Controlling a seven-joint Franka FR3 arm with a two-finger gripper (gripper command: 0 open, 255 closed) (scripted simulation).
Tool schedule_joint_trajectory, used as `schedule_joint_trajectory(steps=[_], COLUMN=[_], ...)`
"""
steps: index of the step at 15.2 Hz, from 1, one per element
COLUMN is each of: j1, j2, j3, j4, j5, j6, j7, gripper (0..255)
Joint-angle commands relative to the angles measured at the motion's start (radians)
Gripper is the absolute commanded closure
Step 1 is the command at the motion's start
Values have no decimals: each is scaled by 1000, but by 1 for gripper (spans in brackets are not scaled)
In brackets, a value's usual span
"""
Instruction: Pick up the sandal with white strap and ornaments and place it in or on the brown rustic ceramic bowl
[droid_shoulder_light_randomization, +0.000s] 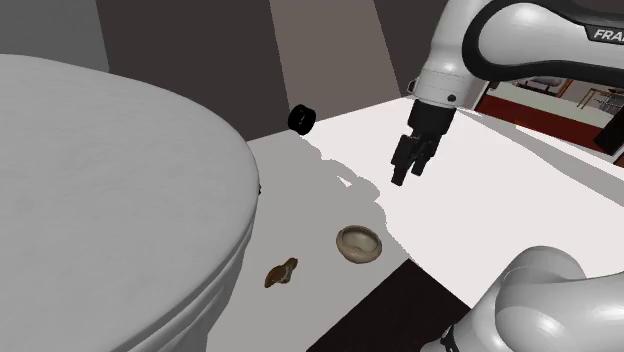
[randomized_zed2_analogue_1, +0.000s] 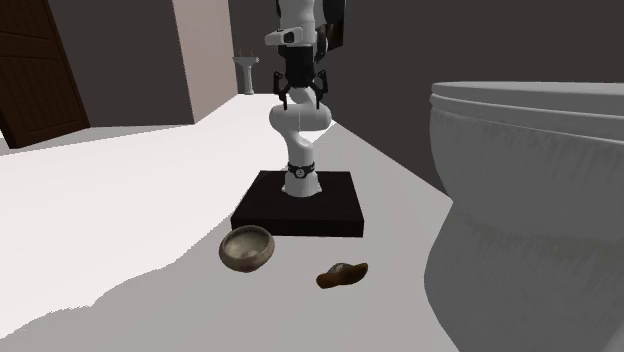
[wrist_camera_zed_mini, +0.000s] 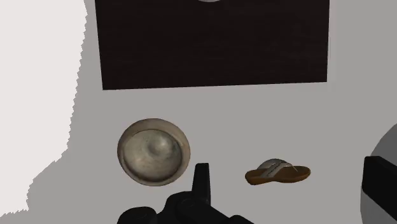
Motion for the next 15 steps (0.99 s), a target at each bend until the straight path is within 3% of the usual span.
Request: schedule_joint_trajectory(steps=[1,8,15], j1=[0,-20,-37], j2=[0,94,282], j3=[0,84,169], j4=[0,-146,-219], j5=[0,83,155], j6=[0,245,516], j7=[0,188,364], gripper=[0,0,0])
